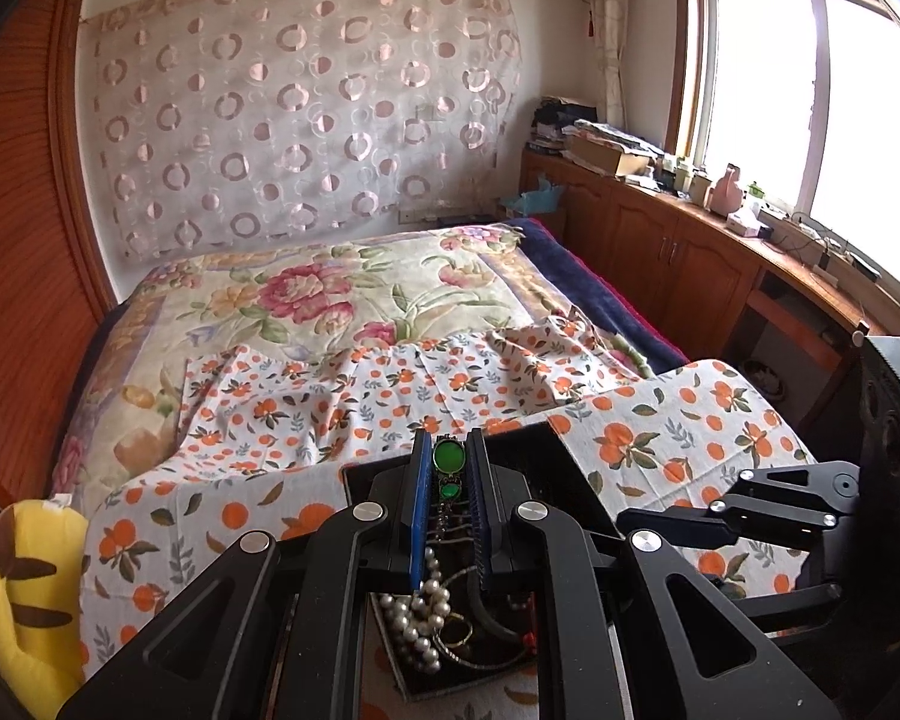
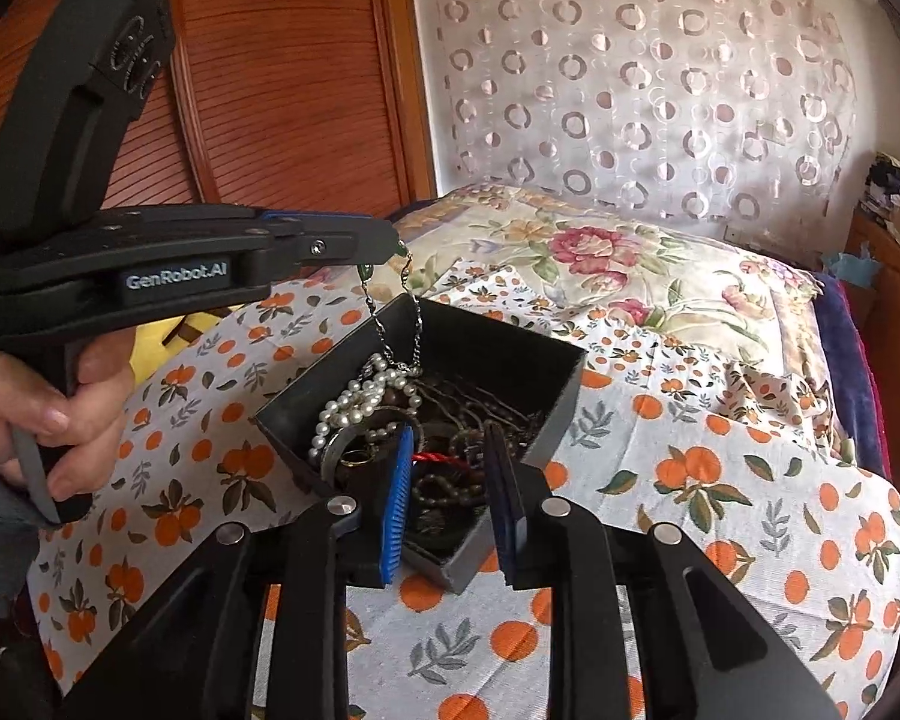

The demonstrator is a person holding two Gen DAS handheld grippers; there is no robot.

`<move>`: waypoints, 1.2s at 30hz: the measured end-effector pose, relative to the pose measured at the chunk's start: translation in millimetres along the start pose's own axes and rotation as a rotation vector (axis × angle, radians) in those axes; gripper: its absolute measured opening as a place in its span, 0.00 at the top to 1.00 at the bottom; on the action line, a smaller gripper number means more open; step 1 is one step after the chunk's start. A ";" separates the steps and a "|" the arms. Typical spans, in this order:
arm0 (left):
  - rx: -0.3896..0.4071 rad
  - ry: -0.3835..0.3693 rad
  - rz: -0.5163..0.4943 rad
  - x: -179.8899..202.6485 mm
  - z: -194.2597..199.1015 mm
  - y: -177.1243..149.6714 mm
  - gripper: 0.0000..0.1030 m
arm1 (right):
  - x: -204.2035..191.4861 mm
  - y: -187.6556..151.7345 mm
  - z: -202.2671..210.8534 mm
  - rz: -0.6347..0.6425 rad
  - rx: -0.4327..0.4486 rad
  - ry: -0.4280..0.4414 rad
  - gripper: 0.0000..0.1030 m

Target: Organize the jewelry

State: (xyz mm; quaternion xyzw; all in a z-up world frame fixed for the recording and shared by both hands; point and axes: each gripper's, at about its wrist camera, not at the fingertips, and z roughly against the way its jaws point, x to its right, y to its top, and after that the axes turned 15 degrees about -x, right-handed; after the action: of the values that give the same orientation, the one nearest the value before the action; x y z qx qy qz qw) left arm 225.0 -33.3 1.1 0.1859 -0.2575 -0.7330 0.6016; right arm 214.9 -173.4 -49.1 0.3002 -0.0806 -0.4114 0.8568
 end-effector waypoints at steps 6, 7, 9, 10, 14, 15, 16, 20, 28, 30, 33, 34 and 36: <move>0.000 0.006 0.002 -1.4 -3.8 6.1 0.90 | 3.9 0.0 1.3 -0.016 0.002 -0.008 0.74; 0.000 0.007 0.004 -2.2 -4.5 7.2 0.90 | 4.0 0.0 1.5 -0.016 0.003 -0.009 0.74; 0.003 0.009 0.007 -3.3 -5.3 8.2 0.90 | 3.3 0.4 1.0 -0.014 0.001 -0.010 0.74; 0.002 0.011 0.009 -3.6 -5.7 8.3 0.90 | 4.0 0.5 1.6 -0.016 0.002 -0.010 0.74; 0.006 0.016 0.017 -4.5 -4.1 5.2 0.72 | 4.7 0.6 3.4 -0.018 0.006 -0.013 0.74; 0.010 0.020 0.020 -4.9 -2.5 3.6 0.70 | 4.8 0.8 4.5 -0.018 0.007 -0.014 0.74; 0.009 0.021 0.023 -5.5 -1.7 2.3 0.69 | 4.3 0.9 4.8 -0.017 0.007 -0.016 0.74; 0.019 0.037 0.035 -7.7 5.9 -6.8 0.54 | 0.8 -0.2 8.0 -0.013 0.009 -0.029 0.75; 0.046 0.079 0.092 -15.6 31.0 -36.1 0.12 | -10.6 -9.6 24.9 -0.025 0.032 -0.068 0.59; 0.044 0.083 0.103 -15.6 35.5 -43.9 0.09 | -12.8 -14.3 30.4 -0.034 0.043 -0.082 0.49; 0.041 0.085 0.122 -15.9 43.9 -60.2 0.08 | -16.5 -22.7 39.2 -0.060 0.064 -0.102 0.27; 0.039 0.083 0.126 -15.3 46.2 -65.0 0.08 | -17.5 -25.7 42.0 -0.069 0.070 -0.107 0.18; 0.037 0.084 0.139 -15.7 51.2 -76.7 0.08 | -19.8 -33.5 48.2 -0.086 0.084 -0.118 0.08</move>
State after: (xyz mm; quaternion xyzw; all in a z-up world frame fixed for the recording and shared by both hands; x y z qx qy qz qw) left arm 138.1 0.9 -4.7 0.2093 -0.2580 -0.6759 0.6578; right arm 161.6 -196.3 -27.5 0.3144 -0.1354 -0.4610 0.8187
